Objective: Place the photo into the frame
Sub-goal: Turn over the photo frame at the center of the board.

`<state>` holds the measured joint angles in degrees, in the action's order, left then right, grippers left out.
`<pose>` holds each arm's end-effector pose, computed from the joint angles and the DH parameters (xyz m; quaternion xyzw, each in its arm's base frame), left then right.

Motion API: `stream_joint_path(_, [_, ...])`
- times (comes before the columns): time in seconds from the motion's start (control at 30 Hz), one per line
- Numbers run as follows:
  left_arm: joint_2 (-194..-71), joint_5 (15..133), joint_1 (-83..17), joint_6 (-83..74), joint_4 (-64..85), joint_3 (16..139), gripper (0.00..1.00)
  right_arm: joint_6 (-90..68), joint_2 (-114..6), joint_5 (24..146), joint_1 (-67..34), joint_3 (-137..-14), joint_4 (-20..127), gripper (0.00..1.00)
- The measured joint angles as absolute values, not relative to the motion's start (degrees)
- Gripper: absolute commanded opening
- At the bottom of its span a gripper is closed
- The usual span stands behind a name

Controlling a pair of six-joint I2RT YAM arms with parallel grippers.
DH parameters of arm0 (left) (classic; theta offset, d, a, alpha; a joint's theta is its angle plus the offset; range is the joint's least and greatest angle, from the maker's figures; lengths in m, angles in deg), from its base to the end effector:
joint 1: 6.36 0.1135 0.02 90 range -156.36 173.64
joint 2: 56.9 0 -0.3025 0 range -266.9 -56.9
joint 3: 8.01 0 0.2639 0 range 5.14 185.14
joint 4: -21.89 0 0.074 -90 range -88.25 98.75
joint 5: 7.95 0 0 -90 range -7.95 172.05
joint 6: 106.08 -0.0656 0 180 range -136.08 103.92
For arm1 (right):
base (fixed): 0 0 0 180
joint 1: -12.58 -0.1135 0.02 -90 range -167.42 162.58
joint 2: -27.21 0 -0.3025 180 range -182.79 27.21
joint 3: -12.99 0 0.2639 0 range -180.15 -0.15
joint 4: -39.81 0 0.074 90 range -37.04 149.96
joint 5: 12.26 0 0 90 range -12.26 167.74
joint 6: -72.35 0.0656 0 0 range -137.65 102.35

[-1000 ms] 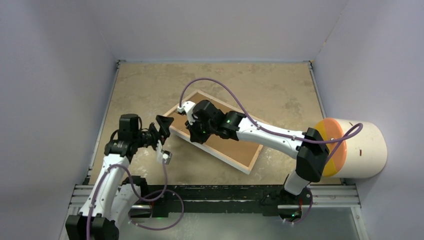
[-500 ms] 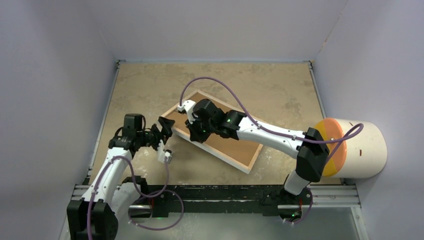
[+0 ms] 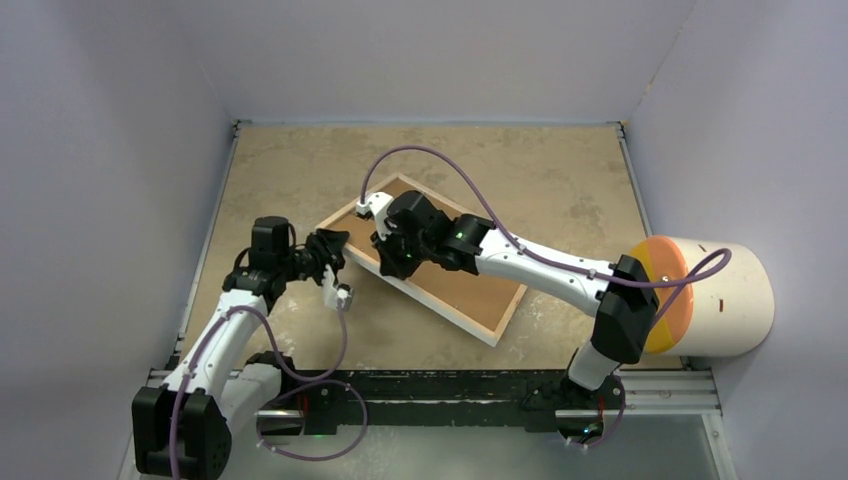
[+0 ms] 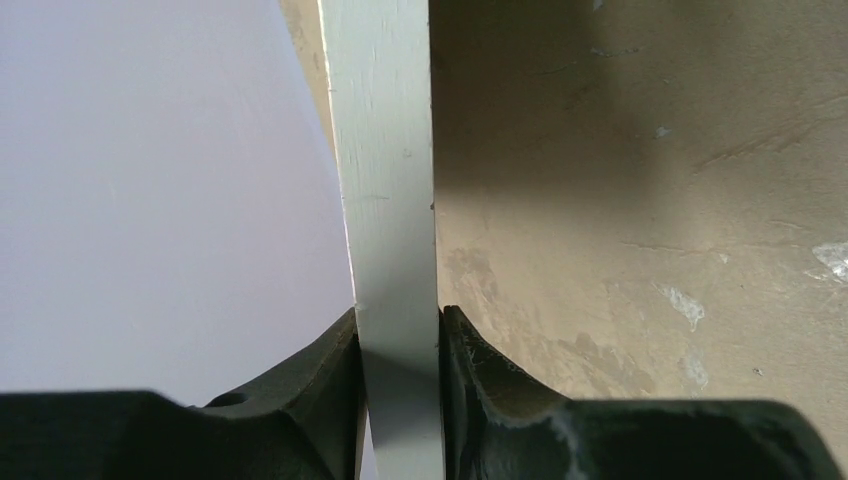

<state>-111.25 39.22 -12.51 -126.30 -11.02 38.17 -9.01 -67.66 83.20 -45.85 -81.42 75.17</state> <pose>0.1910 -0.0654 0.2416 0.7998 0.3183 0.0994 0.4992 0.2159 0.3633 0.3313 -0.3940 0.7975 0.2866 0.3557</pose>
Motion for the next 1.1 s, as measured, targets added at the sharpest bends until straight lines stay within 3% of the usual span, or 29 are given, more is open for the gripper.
stream_joint_path(0.13, [-111.3,40.0,-13.2,-124.6,-11.9,39.3,0.1,-9.1,-67.7,82.1,-45.9,-82.8,76.9,0.47])
stream_joint_path(0.23, [-111.9,40.3,-13.5,-123.1,-14.6,41.2,0.07,-10.8,-67.6,79.6,-46.0,-84.3,77.1,0.69])
stream_joint_path(0.37, [-112.7,40.2,-13.7,-121.7,-17.8,43.7,0.06,-13.1,-65.6,76.4,-47.0,-84.7,77.8,0.86])
stream_joint_path(0.47, [-112.8,40.2,-13.8,-120.6,-19.6,45.1,0.04,-14.9,-62.5,73.1,-49.1,-84.0,79.2,0.91])
stream_joint_path(0.67, [-112.8,39.6,-13.9,-118.9,-21.0,45.9,0.0,-19.4,-59.9,67.5,-55.0,-82.4,82.4,0.92])
stream_joint_path(0.83, [-112.9,39.3,-14.0,-118.2,-21.8,46.8,0.0,-22.3,-61.0,63.0,-57.8,-79.5,86.2,0.83])
stream_joint_path(1.0, [-112.9,39.2,-14.0,-118.1,-22.1,46.8,0.0,-23.4,-64.3,55.5,-59.2,-79.4,87.5,0.64])
stream_joint_path(1.1, [-112.9,39.2,-14.0,-118.1,-22.2,46.8,0.0,-24.0,-65.7,49.7,-60.3,-79.4,87.4,0.36])
